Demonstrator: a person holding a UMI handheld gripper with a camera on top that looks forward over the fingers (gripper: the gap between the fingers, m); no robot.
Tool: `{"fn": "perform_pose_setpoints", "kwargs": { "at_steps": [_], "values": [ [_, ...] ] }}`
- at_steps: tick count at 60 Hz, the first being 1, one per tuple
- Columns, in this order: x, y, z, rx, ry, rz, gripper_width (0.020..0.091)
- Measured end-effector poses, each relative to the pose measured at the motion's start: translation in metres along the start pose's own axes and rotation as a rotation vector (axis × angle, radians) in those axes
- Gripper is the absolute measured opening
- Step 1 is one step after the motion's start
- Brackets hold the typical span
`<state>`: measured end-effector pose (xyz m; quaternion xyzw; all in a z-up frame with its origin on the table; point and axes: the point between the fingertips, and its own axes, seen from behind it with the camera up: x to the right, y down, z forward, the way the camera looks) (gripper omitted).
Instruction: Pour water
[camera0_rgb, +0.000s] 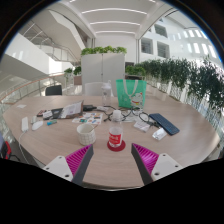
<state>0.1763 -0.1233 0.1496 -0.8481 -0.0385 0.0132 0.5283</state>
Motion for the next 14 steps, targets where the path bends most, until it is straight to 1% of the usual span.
{"fn": "perform_pose_setpoints", "kwargs": {
  "at_steps": [7, 14],
  "values": [
    [-0.005, -0.014, -0.046, 0.011, 0.038, 0.016, 0.0847],
    [-0.007, -0.026, -0.074, 0.045, 0.045, 0.016, 0.0848]
  ]
}}
